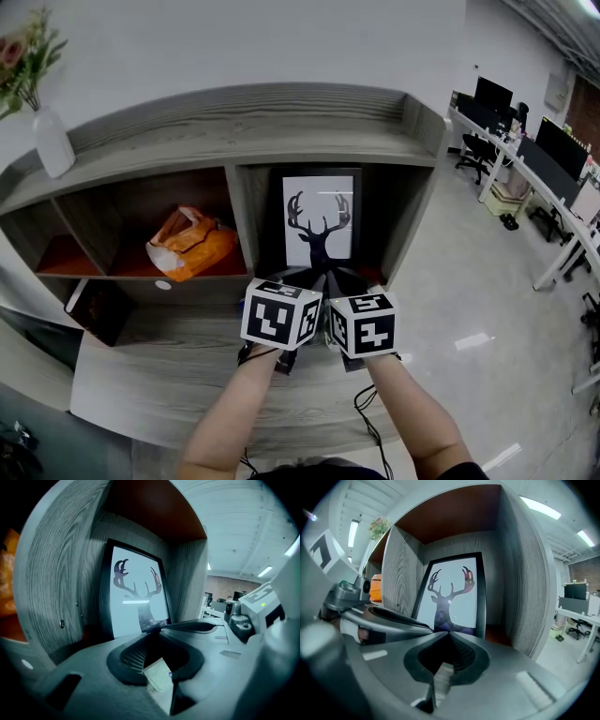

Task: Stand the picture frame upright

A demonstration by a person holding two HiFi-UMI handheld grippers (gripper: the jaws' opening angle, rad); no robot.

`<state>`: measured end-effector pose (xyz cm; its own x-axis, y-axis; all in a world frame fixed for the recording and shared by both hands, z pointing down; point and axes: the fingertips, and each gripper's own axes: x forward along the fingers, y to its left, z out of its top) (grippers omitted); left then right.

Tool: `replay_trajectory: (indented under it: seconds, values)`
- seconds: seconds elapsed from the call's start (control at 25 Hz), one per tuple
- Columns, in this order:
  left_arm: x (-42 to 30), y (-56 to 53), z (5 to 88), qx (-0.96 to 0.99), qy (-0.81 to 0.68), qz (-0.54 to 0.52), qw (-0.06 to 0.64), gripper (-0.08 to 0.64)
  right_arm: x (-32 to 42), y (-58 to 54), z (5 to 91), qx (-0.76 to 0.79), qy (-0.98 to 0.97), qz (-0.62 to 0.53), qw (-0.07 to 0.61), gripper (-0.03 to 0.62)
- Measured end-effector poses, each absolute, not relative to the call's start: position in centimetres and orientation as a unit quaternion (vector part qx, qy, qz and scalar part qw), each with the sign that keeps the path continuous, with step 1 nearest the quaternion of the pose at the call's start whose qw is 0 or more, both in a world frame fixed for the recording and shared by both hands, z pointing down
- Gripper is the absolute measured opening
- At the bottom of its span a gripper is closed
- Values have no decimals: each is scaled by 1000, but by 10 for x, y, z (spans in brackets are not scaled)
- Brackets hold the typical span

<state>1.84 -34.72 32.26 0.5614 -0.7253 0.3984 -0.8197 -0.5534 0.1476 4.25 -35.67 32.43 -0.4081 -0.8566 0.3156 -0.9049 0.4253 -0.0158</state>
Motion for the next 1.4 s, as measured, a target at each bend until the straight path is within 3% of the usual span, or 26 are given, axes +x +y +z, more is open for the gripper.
replay_trajectory:
  seconds: [0.44,0.8,1.0,1.2,1.4]
  values:
    - [13,-354,318,855,-475,145,148,70,39,-360,324,526,-835,101,125,2]
    - [8,-333,320,857,-481,159,94,66,38,-360,324,529,-834,94,121,2]
    - [0,-332,329,844,-501,181,59,155,38,-361,324,530,-834,94,122,2]
    - [-5,-331,327,840,-511,170,62,89,39,-358,323,532,-834,86,119,2]
    - [-6,-329,321,843,-513,148,57,75,42,-352,322,535,-835,77,106,2]
